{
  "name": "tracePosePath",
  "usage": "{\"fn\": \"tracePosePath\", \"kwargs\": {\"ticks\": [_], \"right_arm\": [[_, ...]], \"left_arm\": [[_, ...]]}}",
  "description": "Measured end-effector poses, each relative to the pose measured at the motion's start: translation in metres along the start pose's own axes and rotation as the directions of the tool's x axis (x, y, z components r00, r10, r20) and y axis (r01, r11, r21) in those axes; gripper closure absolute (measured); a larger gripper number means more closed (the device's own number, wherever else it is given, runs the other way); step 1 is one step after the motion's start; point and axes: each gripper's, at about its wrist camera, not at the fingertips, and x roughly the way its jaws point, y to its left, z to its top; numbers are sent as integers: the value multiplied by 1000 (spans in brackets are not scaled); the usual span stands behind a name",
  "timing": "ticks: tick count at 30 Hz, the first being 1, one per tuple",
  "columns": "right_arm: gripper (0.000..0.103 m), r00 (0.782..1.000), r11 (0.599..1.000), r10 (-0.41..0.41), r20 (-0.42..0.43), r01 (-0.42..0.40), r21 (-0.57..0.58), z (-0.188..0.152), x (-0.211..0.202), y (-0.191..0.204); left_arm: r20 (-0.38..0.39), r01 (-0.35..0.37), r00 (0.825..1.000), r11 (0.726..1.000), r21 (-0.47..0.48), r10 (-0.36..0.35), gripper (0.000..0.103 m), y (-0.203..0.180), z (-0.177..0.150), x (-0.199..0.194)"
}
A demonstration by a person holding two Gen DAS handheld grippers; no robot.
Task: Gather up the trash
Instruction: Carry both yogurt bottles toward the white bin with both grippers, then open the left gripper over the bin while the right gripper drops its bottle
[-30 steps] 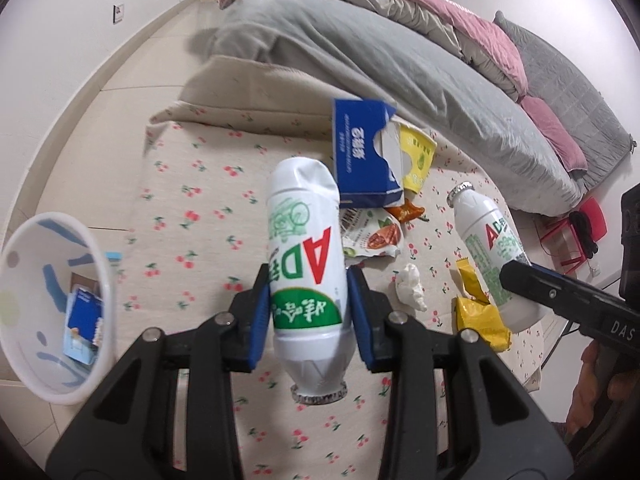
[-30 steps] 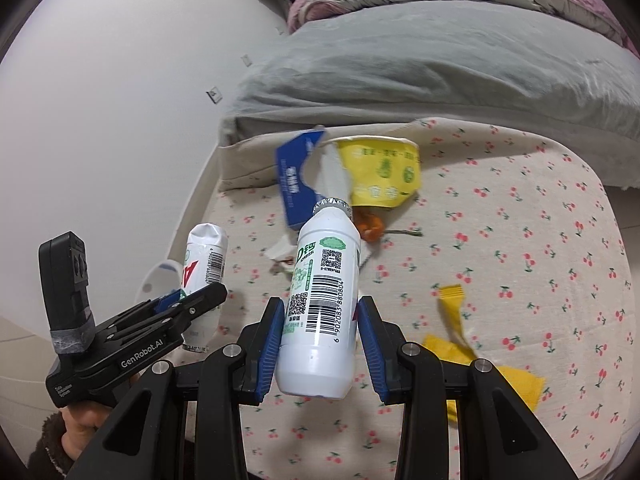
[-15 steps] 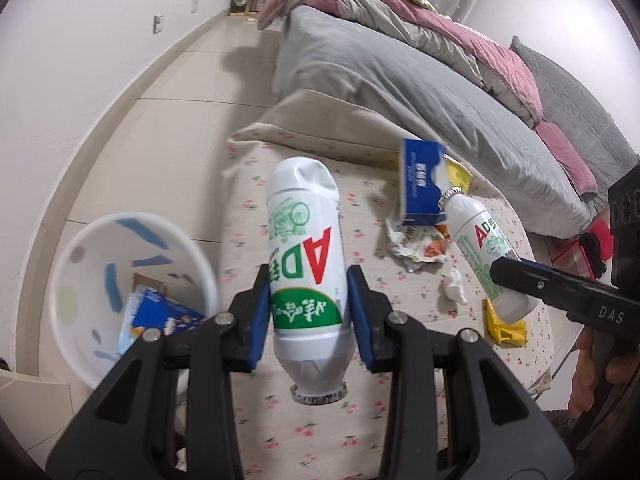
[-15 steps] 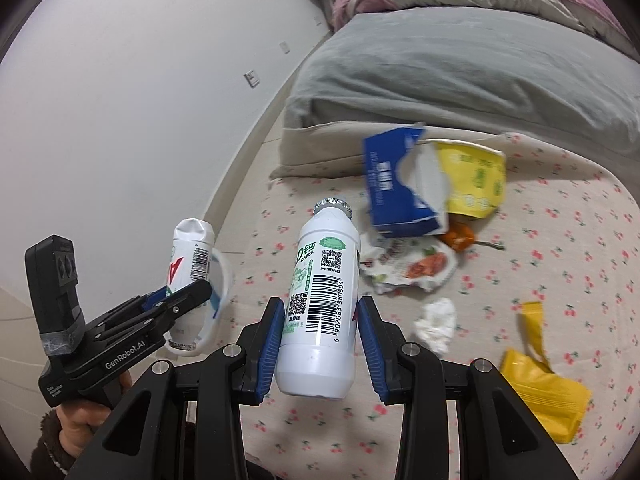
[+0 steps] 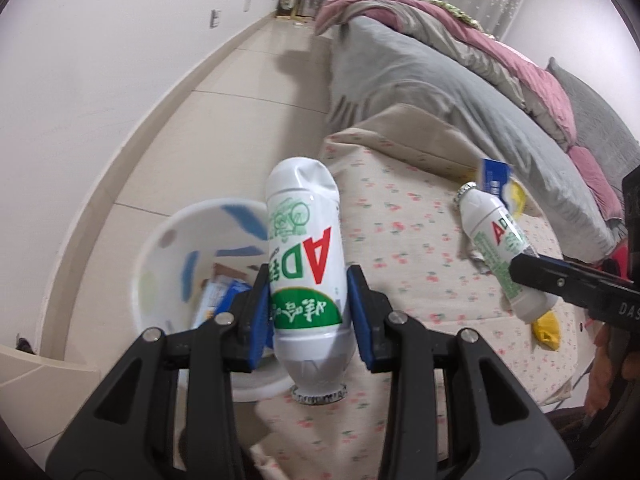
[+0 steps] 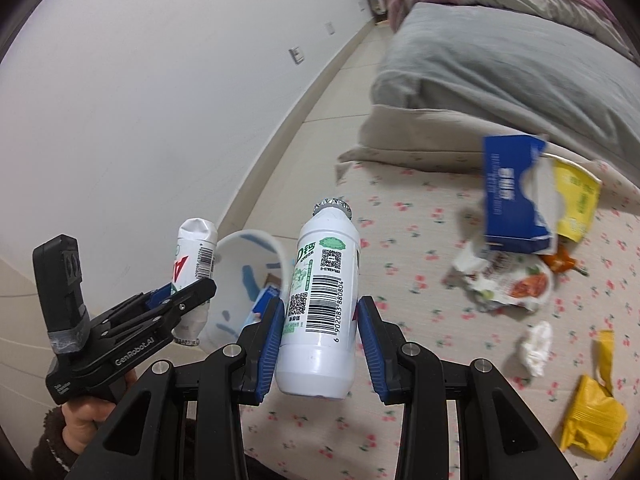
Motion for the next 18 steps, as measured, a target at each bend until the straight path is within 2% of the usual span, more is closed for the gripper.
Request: {"fn": "tracePosePath", "kwargs": {"ticks": [10, 16, 18], "right_arm": [[64, 997, 998, 12, -73, -17, -63, 3, 53, 42], [64, 993, 996, 12, -116, -22, -83, 2, 80, 59], [64, 992, 995, 8, -129, -21, -93, 2, 88, 65]], "left_arm": [[-41, -42, 998, 996, -79, 39, 65, 52, -5, 20], [-55, 2, 998, 992, -130, -9, 65, 69, -6, 34], [-55, -4, 998, 993, -121, -3, 64, 70, -7, 35]]}}
